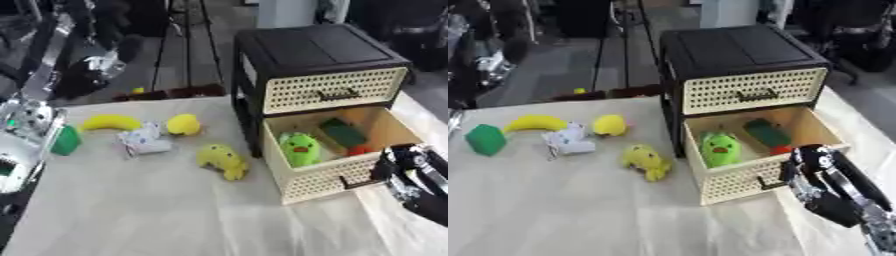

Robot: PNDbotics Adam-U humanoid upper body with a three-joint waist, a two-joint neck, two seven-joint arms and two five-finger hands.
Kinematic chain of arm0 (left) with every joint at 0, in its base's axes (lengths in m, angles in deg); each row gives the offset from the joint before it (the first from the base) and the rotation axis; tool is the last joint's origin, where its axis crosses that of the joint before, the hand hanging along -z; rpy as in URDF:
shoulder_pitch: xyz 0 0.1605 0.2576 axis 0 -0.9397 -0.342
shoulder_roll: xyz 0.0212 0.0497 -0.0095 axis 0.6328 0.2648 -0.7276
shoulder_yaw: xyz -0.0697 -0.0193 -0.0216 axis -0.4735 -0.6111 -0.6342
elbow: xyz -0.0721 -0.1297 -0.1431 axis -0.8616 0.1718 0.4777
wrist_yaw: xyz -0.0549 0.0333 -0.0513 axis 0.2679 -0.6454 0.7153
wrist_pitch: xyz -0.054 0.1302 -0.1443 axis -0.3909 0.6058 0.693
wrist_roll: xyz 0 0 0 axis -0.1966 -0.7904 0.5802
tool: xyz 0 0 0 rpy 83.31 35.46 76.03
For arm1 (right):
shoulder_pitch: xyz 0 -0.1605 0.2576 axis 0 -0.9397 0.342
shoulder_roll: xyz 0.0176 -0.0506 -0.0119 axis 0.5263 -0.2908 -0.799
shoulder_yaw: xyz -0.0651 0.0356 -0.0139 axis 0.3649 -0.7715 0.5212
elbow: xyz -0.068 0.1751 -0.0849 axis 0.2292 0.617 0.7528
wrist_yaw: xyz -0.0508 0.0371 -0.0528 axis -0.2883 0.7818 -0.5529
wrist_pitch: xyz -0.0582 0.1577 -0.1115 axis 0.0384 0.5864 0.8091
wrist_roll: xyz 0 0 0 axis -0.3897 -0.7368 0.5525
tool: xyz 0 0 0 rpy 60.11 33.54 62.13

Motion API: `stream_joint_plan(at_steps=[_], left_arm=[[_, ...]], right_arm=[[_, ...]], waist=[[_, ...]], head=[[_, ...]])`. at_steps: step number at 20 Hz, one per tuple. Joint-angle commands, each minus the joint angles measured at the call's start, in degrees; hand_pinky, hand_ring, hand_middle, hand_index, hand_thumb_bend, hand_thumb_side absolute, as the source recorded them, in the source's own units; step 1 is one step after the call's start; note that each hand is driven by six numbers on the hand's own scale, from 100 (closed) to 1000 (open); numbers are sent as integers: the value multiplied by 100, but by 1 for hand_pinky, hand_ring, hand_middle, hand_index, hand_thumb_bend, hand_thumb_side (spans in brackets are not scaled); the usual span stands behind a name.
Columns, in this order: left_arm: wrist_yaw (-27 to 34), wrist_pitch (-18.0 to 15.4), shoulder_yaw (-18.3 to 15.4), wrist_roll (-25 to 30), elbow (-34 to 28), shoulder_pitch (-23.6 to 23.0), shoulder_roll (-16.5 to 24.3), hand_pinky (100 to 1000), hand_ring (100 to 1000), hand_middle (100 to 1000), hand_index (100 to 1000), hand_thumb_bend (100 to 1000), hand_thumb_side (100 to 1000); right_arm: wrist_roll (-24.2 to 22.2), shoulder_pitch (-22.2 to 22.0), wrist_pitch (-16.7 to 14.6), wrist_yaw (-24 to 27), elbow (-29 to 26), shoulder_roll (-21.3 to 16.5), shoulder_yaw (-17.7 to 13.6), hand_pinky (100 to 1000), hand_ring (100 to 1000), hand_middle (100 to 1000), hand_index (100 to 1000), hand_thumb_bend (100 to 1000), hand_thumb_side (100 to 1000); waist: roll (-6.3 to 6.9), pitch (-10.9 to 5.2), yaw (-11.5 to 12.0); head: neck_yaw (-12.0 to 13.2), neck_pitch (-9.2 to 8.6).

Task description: Pick up objects from table and place into drawer.

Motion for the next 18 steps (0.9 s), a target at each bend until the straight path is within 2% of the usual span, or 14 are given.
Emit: stream_joint_plan(at_steps=[1,4,9,13,18], left_arm=[[148,118,-347,-116,-348,-275,297,471,522,567,740,694,792],[162,188,-580,-293,-444,-631,316,468,519,564,739,685,795],[146,243,-847,-536,-584,-1111,162,464,517,562,737,681,799],[104,287,-974,-647,-655,-1343,25,463,516,560,737,681,802],[59,333,-1064,-716,-688,-1483,-44,463,515,560,737,678,805]], right_arm=[[-42,134,-6,-126,108,-212,-27,100,110,548,496,100,854],[-36,221,-11,-293,335,-249,-26,100,167,555,496,100,842],[27,371,30,-584,844,-272,-50,100,173,584,508,100,881],[45,441,21,-865,1147,-273,-77,100,181,587,514,100,889],[18,334,-9,-1089,1185,-259,-95,100,187,571,514,100,909]], waist=[[-11,-98,77],[-12,-113,173],[-4,-133,304],[7,-146,382],[10,-150,390]], head=[[-70,50],[-95,64],[-156,103],[-187,134],[-177,170]])
